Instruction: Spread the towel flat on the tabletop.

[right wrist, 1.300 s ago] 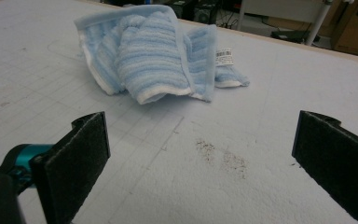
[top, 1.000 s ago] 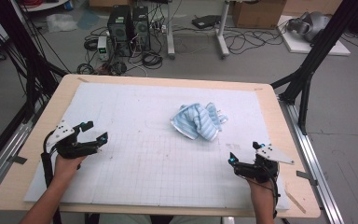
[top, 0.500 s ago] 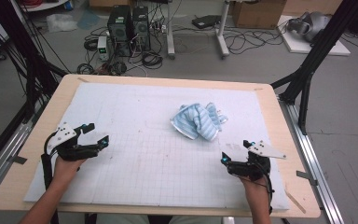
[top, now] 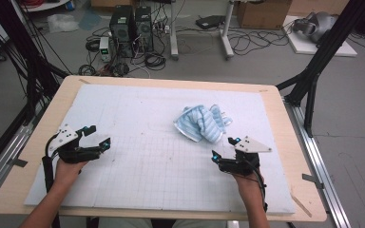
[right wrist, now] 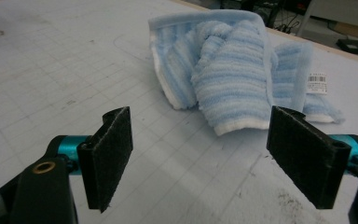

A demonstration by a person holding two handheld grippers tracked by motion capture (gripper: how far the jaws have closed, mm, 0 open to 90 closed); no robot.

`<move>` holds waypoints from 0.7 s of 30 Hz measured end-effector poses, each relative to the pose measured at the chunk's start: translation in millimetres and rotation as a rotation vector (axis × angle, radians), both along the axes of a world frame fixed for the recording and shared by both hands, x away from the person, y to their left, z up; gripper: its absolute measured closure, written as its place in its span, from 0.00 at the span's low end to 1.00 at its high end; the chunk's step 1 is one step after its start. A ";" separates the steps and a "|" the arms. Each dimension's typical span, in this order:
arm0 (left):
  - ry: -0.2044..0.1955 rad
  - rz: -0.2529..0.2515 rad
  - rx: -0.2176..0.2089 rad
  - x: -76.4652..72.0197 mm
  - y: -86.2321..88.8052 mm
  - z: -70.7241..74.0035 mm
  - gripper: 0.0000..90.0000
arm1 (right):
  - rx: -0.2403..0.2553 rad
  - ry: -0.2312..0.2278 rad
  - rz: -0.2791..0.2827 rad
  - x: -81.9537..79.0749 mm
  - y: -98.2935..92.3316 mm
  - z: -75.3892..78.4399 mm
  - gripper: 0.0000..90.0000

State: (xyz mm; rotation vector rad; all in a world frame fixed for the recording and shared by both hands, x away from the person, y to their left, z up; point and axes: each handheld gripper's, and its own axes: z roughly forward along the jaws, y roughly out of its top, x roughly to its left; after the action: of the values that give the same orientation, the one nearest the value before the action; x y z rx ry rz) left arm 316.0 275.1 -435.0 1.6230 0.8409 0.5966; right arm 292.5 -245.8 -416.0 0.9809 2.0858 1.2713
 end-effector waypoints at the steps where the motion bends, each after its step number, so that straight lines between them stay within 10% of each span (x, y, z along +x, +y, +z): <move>1: 0.002 0.000 -0.001 0.5 0.3 -0.1 0.21 | 0.000 0.001 -0.003 4.2 1.9 0.1 0.24; 10: 0.006 -0.007 -0.008 2.6 -0.8 -1.0 0.21 | -0.014 0.020 -0.031 54.2 23.5 4.2 0.24; 21: 0.011 -0.005 -0.009 3.2 -0.7 -1.6 0.21 | -0.177 0.150 -0.104 120.3 58.8 -17.4 0.18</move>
State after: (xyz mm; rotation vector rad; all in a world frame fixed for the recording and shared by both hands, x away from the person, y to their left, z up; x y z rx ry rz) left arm 319.2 274.4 -436.6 1.6207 0.8463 0.5797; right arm 412.7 -186.9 -433.4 1.1180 2.1857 0.9700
